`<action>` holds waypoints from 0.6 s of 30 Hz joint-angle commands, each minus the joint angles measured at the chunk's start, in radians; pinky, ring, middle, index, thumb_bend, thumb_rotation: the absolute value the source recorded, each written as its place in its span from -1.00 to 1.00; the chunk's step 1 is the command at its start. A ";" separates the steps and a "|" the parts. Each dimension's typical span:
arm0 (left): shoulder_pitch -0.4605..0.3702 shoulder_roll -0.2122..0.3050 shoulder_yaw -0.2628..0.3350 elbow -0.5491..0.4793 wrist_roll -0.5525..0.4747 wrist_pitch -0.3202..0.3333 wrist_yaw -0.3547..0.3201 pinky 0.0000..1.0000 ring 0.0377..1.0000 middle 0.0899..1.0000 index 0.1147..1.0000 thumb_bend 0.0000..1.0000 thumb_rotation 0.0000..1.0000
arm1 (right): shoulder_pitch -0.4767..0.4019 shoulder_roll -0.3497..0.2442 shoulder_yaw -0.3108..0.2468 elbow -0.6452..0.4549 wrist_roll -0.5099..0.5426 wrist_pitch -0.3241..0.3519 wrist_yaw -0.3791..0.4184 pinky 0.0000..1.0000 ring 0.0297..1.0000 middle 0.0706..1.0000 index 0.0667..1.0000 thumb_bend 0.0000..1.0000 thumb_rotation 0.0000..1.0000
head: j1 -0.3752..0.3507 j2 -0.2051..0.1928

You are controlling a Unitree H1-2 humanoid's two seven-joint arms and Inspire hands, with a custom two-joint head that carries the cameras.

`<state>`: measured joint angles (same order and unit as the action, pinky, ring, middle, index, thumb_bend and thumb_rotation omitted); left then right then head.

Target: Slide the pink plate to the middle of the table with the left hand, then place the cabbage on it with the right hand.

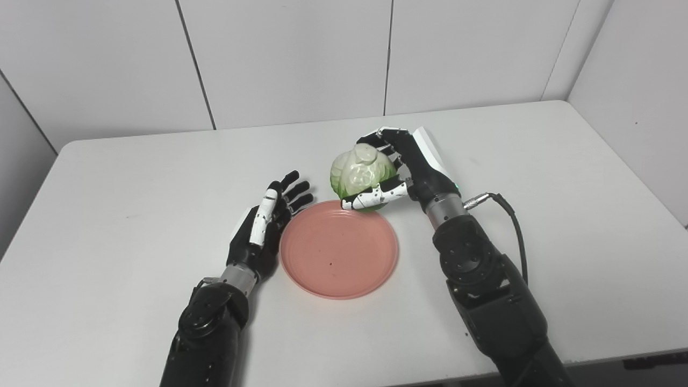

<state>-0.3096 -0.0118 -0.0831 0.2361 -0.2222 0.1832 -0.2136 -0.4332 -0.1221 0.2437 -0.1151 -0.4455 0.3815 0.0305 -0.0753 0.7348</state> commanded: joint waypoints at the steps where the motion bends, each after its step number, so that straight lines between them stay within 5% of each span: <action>1: 0.037 -0.007 -0.012 0.032 0.020 0.088 0.018 0.73 0.76 0.79 0.80 -0.11 1.00 | -0.034 0.005 0.004 -0.008 0.007 -0.073 0.002 -0.32 -0.23 -0.17 -0.06 0.06 -1.00 | 0.000 0.001; 18: 0.022 -0.033 -0.016 0.042 0.056 0.074 0.040 0.72 0.76 0.78 0.76 -0.08 1.00 | 0.028 0.027 0.061 0.009 0.010 -0.118 0.033 -0.30 -0.24 -0.17 -0.06 0.06 -1.00 | 0.033 0.028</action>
<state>-0.3130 -0.0460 -0.0923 0.2403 -0.1872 0.1834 -0.1845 -0.3798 -0.1016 0.3039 -0.0866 -0.4313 0.3231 0.0702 -0.0429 0.7608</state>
